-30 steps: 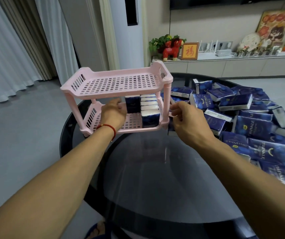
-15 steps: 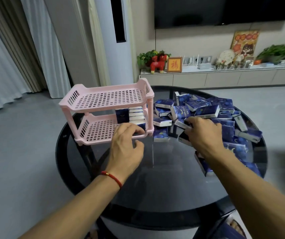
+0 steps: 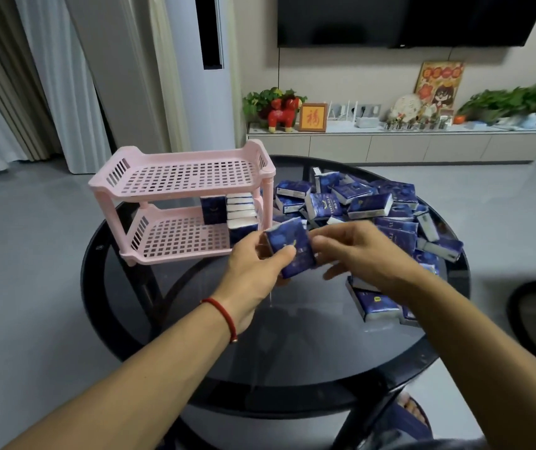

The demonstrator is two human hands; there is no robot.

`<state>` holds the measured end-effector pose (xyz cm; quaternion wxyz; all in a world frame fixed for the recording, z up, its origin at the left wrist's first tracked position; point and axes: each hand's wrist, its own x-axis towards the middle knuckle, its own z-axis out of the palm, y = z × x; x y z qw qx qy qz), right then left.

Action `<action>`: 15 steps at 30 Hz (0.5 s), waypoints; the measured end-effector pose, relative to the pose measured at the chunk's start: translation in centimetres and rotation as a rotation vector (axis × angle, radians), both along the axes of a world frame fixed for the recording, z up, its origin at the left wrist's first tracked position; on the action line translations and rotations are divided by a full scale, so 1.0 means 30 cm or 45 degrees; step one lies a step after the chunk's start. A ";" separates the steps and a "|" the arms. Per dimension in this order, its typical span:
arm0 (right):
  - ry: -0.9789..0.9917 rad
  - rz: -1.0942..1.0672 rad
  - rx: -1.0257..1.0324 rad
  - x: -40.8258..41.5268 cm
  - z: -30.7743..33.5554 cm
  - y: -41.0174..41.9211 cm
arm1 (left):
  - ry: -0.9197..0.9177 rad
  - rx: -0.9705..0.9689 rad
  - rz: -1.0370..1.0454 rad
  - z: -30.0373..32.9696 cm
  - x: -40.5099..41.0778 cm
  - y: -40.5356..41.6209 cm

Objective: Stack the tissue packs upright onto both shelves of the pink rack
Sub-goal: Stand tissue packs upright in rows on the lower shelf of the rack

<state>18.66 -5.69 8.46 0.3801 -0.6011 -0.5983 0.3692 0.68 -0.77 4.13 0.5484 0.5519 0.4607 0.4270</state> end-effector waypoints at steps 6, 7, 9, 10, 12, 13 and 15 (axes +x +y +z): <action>-0.872 -0.267 0.172 0.217 -0.001 -0.032 | 0.048 -0.108 -0.007 -0.009 -0.030 -0.012; -0.921 -0.204 0.099 0.230 -0.008 -0.043 | 0.040 -0.125 -0.020 -0.012 -0.033 -0.016; -1.025 -0.044 -0.041 0.234 -0.023 -0.065 | 0.040 -0.140 -0.040 -0.017 -0.036 -0.020; -1.081 0.014 -0.079 0.230 -0.033 -0.070 | 0.040 -0.140 -0.047 -0.019 -0.036 -0.021; -1.153 0.052 -0.046 0.222 -0.053 -0.071 | 0.037 -0.139 -0.056 -0.021 -0.032 -0.024; -1.168 0.040 -0.006 0.221 -0.058 -0.069 | 0.041 -0.143 -0.058 -0.021 -0.031 -0.024; -1.179 0.018 0.046 0.226 -0.061 -0.066 | 0.052 -0.156 -0.056 -0.021 -0.026 -0.026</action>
